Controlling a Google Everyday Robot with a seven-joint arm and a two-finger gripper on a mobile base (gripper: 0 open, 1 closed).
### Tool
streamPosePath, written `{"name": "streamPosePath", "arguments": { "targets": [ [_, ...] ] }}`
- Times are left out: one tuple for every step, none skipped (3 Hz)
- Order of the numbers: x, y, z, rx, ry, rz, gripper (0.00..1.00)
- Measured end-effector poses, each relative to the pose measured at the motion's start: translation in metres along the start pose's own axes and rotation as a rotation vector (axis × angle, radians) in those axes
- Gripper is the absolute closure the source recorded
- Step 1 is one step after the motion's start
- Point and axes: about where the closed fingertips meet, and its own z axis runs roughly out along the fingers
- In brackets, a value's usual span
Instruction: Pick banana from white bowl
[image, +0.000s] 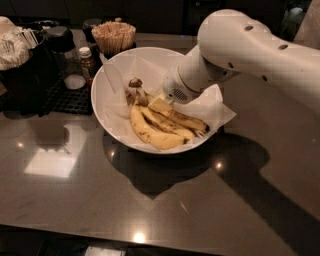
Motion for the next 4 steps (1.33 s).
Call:
{"name": "streamPosePath", "arguments": {
  "targets": [
    [-0.0029, 0.0024, 0.0017, 0.0, 0.012, 0.006, 0.96],
    [-0.003, 0.0024, 0.0016, 0.0, 0.012, 0.006, 0.85],
    [-0.0031, 0.0024, 0.0016, 0.0, 0.012, 0.006, 0.65],
    [-0.0035, 0.0033, 0.0032, -0.003, 0.012, 0.01, 0.7]
  ]
}}
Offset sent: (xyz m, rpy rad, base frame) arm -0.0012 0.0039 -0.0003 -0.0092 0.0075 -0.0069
